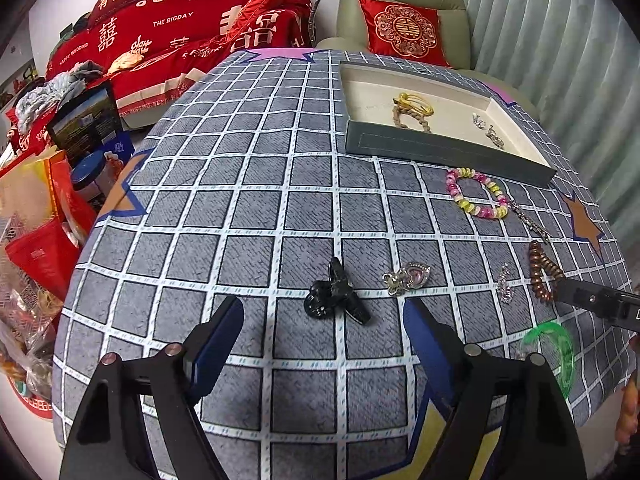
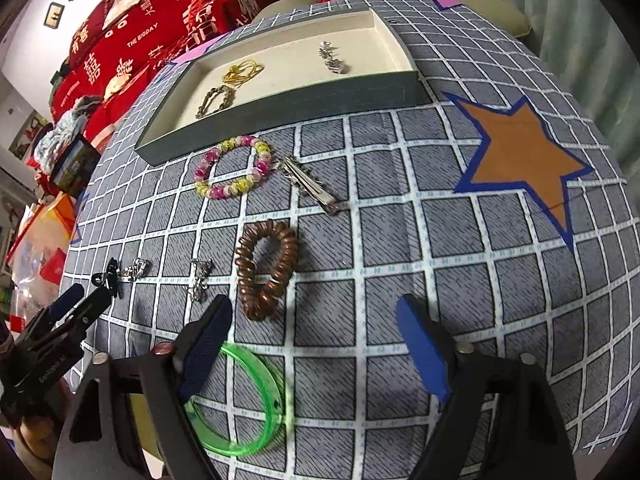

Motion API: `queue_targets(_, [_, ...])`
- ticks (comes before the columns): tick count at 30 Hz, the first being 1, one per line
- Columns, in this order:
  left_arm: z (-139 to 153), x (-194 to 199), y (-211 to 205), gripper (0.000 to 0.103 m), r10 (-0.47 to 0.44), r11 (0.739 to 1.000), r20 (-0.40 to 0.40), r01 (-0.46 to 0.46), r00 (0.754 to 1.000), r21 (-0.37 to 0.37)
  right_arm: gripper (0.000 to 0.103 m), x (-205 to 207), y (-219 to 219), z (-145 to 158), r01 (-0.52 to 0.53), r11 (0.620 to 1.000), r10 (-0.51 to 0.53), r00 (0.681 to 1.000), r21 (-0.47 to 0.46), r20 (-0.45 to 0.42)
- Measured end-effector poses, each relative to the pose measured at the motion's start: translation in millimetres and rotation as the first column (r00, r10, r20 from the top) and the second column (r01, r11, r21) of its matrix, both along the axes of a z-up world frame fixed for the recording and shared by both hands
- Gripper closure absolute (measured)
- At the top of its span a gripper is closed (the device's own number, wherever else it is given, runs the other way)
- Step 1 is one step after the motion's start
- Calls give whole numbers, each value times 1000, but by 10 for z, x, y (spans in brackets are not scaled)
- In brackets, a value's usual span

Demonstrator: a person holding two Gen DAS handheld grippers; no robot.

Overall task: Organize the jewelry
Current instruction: 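Grasp a silver charm with the left gripper while the right grasps the brown bead bracelet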

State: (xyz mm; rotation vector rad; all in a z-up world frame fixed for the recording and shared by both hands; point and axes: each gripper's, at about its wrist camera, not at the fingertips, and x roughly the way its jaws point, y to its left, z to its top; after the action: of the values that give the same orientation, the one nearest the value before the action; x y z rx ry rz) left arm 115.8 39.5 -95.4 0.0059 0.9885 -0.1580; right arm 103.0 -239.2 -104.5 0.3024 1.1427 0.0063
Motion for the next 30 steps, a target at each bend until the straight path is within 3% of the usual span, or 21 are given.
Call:
queue_targets(2, [-31, 29, -6, 28, 3, 1000, -9, -3, 1000, -1, 28, 35, 69, 2, -11, 1000, 11, 1000, -27, 2])
queue_targets(7, [-108, 46, -14, 29, 6, 1000, -22, -5, 1000, 6, 43, 76, 192, -2, -41, 995, 43, 999, -89, 16])
queue_targets(11, [-107, 34, -52, 35, -8, 1000, -14, 9, 1000, 26, 49, 80, 262, 8, -71, 993, 73, 997, -94, 21])
queue_targets(13, [-100, 38, -60, 35, -12, 1000, -15, 12, 1000, 18, 60, 79, 301, 1, -86, 991, 88, 996, -101, 15])
queue_targets(15, [-92, 40, -74, 50, -17, 1000, -11, 17, 1000, 26, 68, 77, 337, -3, -100, 988, 103, 995, -114, 18])
queue_targets(17, [-88, 53, -77, 59, -22, 999, -12, 22, 1000, 27, 79, 69, 324, -8, -99, 989, 102, 995, -106, 20])
queue_targets(18, [-82, 55, -75, 63, -23, 999, -12, 24, 1000, 24, 89, 66, 304, -7, -98, 991, 100, 995, -96, 19])
queue_targets(21, [-74, 61, -47, 72, -27, 1000, -11, 27, 1000, 3, 91, 69, 263, -14, -87, 993, 89, 996, -80, 22])
queue_targets(30, [16, 30, 50, 72, -23, 999, 8, 23, 1000, -33, 92, 3, 176, 142, -97, 993, 101, 993, -62, 68])
